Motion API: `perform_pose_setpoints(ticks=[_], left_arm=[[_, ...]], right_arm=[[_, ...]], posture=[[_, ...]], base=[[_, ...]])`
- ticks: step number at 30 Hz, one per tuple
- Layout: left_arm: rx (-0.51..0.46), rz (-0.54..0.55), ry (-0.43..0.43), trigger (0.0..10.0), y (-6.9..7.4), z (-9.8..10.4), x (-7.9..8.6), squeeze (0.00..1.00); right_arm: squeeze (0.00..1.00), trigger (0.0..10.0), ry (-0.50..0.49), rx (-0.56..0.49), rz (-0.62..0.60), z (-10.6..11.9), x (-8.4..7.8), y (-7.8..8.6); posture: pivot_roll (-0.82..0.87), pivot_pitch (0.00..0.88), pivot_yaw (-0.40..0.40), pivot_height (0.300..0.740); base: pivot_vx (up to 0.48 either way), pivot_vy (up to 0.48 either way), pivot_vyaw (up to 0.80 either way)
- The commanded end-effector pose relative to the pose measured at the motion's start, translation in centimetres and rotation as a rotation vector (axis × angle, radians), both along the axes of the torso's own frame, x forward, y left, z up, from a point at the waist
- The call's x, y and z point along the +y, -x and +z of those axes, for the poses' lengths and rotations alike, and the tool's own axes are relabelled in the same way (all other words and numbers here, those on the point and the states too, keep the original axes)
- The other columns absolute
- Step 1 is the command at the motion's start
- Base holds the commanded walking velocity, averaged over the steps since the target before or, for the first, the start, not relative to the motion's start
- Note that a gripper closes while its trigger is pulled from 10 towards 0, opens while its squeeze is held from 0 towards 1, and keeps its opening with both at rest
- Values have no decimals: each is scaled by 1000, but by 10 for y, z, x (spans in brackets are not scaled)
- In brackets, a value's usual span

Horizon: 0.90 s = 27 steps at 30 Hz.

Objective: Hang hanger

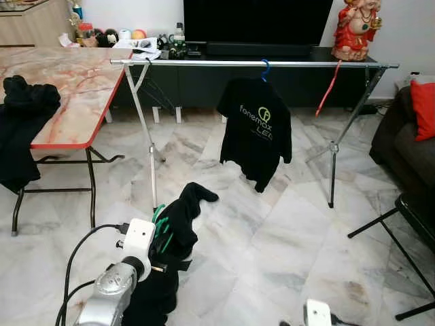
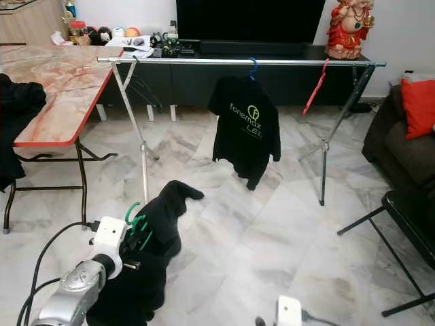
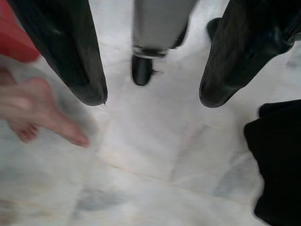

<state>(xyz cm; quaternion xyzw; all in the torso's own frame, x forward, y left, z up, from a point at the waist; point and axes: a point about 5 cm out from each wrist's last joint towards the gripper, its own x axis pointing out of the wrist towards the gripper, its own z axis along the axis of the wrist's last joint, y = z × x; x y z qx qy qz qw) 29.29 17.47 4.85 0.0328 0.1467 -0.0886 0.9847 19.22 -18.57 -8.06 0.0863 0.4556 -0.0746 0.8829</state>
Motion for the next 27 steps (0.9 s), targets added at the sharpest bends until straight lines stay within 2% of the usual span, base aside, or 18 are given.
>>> perform_pose_setpoints(ticks=[1,2,4,8,19,27], left_arm=[[-59,21,33,10000,-2,11,0,0],[-67,25,51,10000,-1,12,0,0],[-65,24,52,10000,0,12,0,0],[-62,7,42,10000,-1,12,-3,0],[-35,-18,6,10000,5,8,-1,0],[-34,-34,-1,10000,3,11,-3,0]], right_arm=[[0,10000,5,13,5,-1,0,3],[0,10000,11,5,49,-2,2,4],[0,10000,-4,-15,26,-1,2,3],[0,10000,22,-26,-153,0,-20,8],[0,10000,53,9,-105,-5,-20,18],[0,10000,64,22,-99,-7,-19,21]], posture=[[48,34,-38,740],[42,24,-38,740],[38,21,-37,740],[36,17,-27,740],[43,29,-17,740],[39,35,-11,740]], base=[[0,0,0],[0,0,0],[270,0,0],[279,0,0],[285,0,0],[300,0,0]])
